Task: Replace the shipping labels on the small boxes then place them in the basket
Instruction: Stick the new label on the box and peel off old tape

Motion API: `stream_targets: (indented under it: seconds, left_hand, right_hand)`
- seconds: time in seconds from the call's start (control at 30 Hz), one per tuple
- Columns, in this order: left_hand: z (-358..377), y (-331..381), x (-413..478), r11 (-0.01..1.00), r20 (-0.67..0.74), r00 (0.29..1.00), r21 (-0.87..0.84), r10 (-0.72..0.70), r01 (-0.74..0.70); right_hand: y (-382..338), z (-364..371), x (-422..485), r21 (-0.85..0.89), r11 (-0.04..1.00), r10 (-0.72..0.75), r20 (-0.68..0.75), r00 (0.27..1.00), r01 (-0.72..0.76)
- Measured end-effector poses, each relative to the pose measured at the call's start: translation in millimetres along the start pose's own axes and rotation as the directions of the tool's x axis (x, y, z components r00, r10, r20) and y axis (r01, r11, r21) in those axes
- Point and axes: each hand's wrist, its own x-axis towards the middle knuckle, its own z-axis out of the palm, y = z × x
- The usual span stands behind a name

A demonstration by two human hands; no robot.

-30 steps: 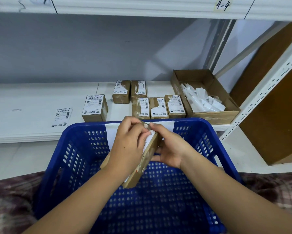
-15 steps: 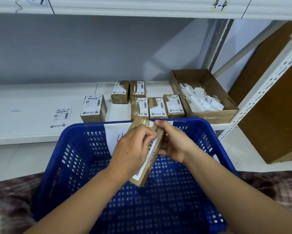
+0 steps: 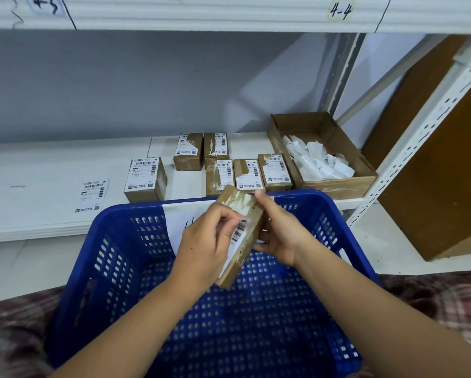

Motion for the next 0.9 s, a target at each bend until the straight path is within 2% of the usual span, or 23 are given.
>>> stream_targets:
  seconds: [0.1, 0.23, 0.33, 0.43, 0.53, 0.63, 0.7, 0.83, 0.9]
  left_hand:
    - [-3, -3, 3, 0.979, -0.037, 0.987, -0.135, -0.158, 0.152]
    - [-3, -6, 4, 0.925, -0.010, 0.963, -0.284, -0.268, 0.254]
    - [-1, -9, 3, 0.945, -0.001, 0.971, -0.229, -0.241, 0.234]
    - [3, -9, 0, 0.973, 0.041, 0.980, -0.113, -0.196, 0.200]
    - [4, -6, -1, 0.976, 0.013, 0.977, -0.047, -0.211, 0.211]
    - [2, 1, -1, 0.977, -0.012, 0.978, -0.040, -0.208, 0.208]
    - [0, 5, 0, 0.980, -0.022, 0.981, -0.047, -0.194, 0.192]
    - [-3, 11, 1, 0.985, 0.054, 0.986, -0.058, -0.159, 0.162]
    - [-4, 12, 1, 0.981, 0.045, 0.984, -0.090, -0.171, 0.174]
  right_hand:
    - [13, 10, -3, -0.055, 0.997, 0.061, 0.062, 0.996, -0.057]
    - [25, 18, -5, 0.040, 0.987, 0.155, 0.064, 0.986, -0.157]
    - [28, 19, -6, 0.003, 0.987, 0.161, 0.094, 0.983, -0.162]
    - [27, 16, -3, -0.011, 0.994, 0.109, 0.068, 0.992, -0.109]
    - [25, 13, 2, -0.044, 0.998, 0.050, 0.041, 0.998, -0.048]
    - [23, 9, 6, -0.083, 0.997, 0.005, 0.007, 1.000, -0.004]
    - [20, 4, 8, -0.050, 0.999, 0.014, -0.049, 0.999, -0.016]
    - [9, -12, 13, 0.015, 1.000, -0.004, -0.147, 0.989, 0.006]
    - [4, -17, 15, 0.030, 0.999, -0.026, -0.167, 0.986, 0.031]
